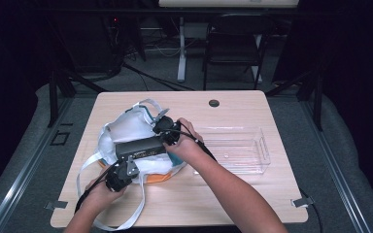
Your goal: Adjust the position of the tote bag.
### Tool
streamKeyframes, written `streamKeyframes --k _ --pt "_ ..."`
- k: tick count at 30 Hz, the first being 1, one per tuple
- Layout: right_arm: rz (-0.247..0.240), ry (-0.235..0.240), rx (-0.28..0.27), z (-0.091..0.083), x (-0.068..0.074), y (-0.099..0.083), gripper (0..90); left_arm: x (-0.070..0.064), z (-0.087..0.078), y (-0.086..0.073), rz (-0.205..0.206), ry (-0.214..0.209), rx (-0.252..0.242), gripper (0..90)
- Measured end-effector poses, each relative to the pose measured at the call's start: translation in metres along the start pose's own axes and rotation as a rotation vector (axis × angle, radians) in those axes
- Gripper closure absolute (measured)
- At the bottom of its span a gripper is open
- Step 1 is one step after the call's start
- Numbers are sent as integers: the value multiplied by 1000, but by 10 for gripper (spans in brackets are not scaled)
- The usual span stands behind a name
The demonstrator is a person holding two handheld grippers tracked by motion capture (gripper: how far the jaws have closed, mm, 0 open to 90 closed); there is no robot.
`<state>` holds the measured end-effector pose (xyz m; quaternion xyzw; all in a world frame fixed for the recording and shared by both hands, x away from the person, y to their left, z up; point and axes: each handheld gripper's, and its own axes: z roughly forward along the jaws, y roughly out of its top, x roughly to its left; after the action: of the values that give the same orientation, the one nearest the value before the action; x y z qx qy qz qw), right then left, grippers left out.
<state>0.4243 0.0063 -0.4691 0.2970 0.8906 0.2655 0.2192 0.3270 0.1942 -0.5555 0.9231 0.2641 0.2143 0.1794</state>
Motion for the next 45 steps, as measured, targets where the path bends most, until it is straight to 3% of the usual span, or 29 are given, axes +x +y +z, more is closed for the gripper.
streamKeyframes --k 2,14,25,45 --pt "-2 -15 -6 -1 -2 1 809 0 0 -1 -17 -3 -16 882" --pt "-25 -75 22 -7 -19 6 815 1 -1 -2 -22 -10 -20 882" --pt "0 -114 60 2 -36 6 815 1 -3 -5 -23 -15 -23 882" --pt "2 -153 144 26 -47 -1 815 1 0 -6 -18 -25 -15 882"
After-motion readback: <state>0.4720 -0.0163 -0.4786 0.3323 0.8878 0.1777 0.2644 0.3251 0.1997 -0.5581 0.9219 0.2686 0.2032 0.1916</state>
